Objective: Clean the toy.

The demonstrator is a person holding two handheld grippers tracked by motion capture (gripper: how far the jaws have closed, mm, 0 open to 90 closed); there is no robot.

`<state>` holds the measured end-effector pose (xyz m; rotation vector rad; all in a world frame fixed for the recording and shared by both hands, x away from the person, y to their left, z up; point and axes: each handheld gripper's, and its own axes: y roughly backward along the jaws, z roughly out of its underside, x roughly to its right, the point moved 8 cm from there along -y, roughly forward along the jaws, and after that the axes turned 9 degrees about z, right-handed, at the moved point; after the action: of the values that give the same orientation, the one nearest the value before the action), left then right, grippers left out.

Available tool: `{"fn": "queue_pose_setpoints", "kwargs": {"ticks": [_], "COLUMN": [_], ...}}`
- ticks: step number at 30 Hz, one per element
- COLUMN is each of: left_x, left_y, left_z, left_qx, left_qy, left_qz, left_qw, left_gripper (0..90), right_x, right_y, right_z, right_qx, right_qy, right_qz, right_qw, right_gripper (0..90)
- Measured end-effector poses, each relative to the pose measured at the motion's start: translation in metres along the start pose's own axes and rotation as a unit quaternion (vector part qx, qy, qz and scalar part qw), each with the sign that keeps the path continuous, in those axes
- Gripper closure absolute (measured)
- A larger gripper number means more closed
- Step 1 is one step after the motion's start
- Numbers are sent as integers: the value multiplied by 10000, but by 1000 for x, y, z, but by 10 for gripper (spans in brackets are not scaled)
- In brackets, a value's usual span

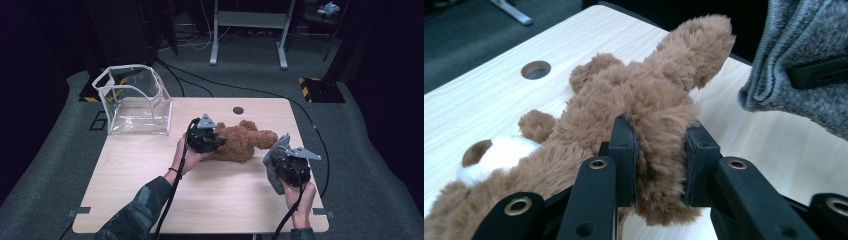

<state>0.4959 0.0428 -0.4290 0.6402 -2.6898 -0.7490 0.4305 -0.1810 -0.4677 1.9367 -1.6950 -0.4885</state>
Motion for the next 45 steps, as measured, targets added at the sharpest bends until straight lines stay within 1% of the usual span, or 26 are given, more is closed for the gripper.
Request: {"fn": "queue_pose_setpoints", "kwargs": {"ticks": [3, 4, 5, 6, 8, 9, 13, 14, 16, 17, 19, 20, 21, 22, 23, 24, 26, 29, 33, 34, 37, 39, 41, 42, 43, 45], "left_x": [-12, -15, -19, -21, -24, -25, -28, -30, -31, -32, -34, -36, -37, -39, -42, -44, -47, -53, -61, -62, -65, -65, -64, -64, -64, -65], "left_y": [-3, -4, -4, -3, -2, -1, -1, -1, -2, -2, -2, -2, -2, -2, 0, 0, 2, 5, 7, 8, 7, 7, 6, 6, 5, 4], "left_z": [8, 10, 12, 12, 12, 12, 12, 12, 12, 12, 12, 12, 13, 14, 15, 16, 17, 21, 28, 30, 33, 34, 34, 34, 34, 35], "left_qx": [-85, -82, -68, 40, 93, 149, 173, 189, 223, 235, 185, 164, 144, 119, 67, 51, 36, -42, -63, -58, -32, -53, -138, -169, -170, -199], "left_qy": [265, 305, 384, 492, 542, 561, 582, 563, 571, 613, 557, 545, 537, 534, 526, 501, 516, 508, 537, 562, 621, 609, 525, 503, 485, 503], "left_qz": [-6, -38, -11, 48, 6, -9, -105, -177, -239, -283, -383, -444, -517, -522, -595, -637, -679, -762, -859, -871, -911, -908, -959, -990, -1012, -1014], "left_qw": [9996, 9995, 9992, 9988, 9985, 9983, 9981, 9981, 9978, 9974, 9975, 9974, 9971, 9971, 9968, 9967, 9963, 9958, 9948, 9946, 9939, 9940, 9939, 9937, 9935, 9934], "left_gripper": [703, 698, 691, 685, 676, 673, 658, 652, 648, 634, 632, 630, 630, 632, 632, 639, 646, 655, 662, 664, 666, 669, 670, 671, 672, 673], "right_x": [-6, -9, -11, -16, -25, -32, -64, -75, -90, -100, -113, -119, -123, -127, -129, -127, -122, -107, -78, -70, -47, -35, -30, -31, -36, -51], "right_y": [-3, -4, -5, -6, -6, -6, -8, -13, -26, -35, -47, -53, -57, -62, -67, -73, -77, -77, -73, -72, -70, -68, -65, -63, -59, -54], "right_z": [-3, -4, -5, -9, -16, -22, -47, -54, -62, -66, -71, -73, -74, -76, -76, -76, -76, -75, -73, -72, -68, -66, -66, -67, -69, -73], "right_qx": [16, 17, 35, 49, 105, 146, 294, 287, 206, 134, 80, 16, -34, -41, -117, -188, -211, -239, -212, -248, -267, -220, -178, -134, -68, 62], "right_qy": [3, -11, 12, 28, 73, 116, 392, 489, 632, 649, 614, 658, 698, 716, 704, 615, 595, 473, 274, 221, 94, 27, 16, 28, 69, 195], "right_qz": [-62, -88, -107, -147, -244, -284, -485, -525, -598, -727, -890, -940, -903, -828, -829, -780, -712, -533, -228, -108, 143, 331, 417, 380, 292, 92], "right_qw": [10000, 10000, 9999, 9999, 9996, 9994, 9976, 9970, 9960, 9951, 9941, 9934, 9935, 9940, 9940, 9949, 9955, 9972, 9991, 9994, 9995, 9992, 9990, 9992, 9995, 9997], "right_gripper": [712, 713, 713, 712, 712, 712, 710, 710, 711, 711, 710, 710, 710, 710, 709, 709, 709, 710, 711, 712, 712, 712, 711, 711, 711, 710]}}
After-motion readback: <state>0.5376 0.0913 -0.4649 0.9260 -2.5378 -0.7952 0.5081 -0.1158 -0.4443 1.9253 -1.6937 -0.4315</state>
